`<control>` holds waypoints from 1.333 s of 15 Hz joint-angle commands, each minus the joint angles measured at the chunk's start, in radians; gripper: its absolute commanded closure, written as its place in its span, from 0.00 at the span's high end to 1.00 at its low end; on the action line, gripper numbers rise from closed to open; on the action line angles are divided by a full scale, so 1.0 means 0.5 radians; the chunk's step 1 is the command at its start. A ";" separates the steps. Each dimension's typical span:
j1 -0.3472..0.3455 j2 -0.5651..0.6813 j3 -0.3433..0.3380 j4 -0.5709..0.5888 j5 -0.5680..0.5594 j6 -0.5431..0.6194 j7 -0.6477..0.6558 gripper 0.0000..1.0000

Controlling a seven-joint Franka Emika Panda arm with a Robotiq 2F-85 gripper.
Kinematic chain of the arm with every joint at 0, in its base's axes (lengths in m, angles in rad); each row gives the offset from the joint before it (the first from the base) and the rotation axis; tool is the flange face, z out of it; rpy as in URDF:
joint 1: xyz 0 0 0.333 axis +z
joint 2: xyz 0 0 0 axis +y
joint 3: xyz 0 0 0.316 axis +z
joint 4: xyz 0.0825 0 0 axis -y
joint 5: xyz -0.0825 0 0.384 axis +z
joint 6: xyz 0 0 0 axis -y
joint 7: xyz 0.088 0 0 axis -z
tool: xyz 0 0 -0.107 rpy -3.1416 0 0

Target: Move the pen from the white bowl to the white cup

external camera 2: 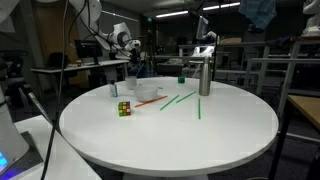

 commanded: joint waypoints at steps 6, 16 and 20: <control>0.102 -0.162 -0.096 -0.171 -0.090 0.042 0.076 0.02; 0.148 -0.184 -0.067 -0.280 -0.096 0.057 0.062 0.02; 0.134 -0.165 -0.039 -0.297 -0.087 0.089 0.018 0.02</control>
